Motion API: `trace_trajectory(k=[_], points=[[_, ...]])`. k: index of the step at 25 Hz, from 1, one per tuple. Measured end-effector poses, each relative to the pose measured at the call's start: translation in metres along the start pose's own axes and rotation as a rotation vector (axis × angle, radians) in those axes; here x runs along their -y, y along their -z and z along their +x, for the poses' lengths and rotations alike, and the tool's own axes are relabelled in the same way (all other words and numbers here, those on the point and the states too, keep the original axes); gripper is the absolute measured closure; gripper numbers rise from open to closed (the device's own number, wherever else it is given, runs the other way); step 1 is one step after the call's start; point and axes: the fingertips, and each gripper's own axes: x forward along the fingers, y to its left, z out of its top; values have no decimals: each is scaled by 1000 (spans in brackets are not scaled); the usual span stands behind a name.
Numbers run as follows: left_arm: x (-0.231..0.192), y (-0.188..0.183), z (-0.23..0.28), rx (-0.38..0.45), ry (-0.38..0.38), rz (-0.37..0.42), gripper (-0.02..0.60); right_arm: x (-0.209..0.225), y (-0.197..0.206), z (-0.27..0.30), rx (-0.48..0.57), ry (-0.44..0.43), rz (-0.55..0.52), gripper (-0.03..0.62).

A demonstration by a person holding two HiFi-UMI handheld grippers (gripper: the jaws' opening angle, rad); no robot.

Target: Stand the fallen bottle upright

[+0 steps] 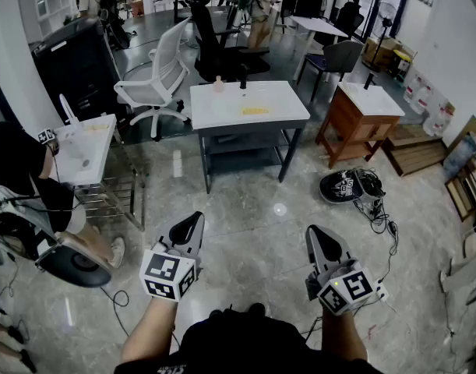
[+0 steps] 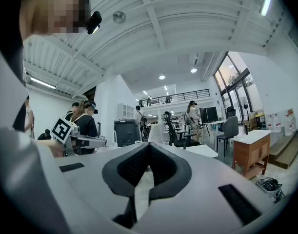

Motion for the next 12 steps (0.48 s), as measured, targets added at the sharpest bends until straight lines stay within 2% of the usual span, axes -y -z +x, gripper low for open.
trace_trajectory(k=[5, 12], points=[[14, -4, 21, 11, -4, -22, 566, 16, -3, 3, 3, -5, -37, 586], [41, -10, 57, 14, 13, -17, 566, 59, 2, -13, 1, 26, -13, 586]])
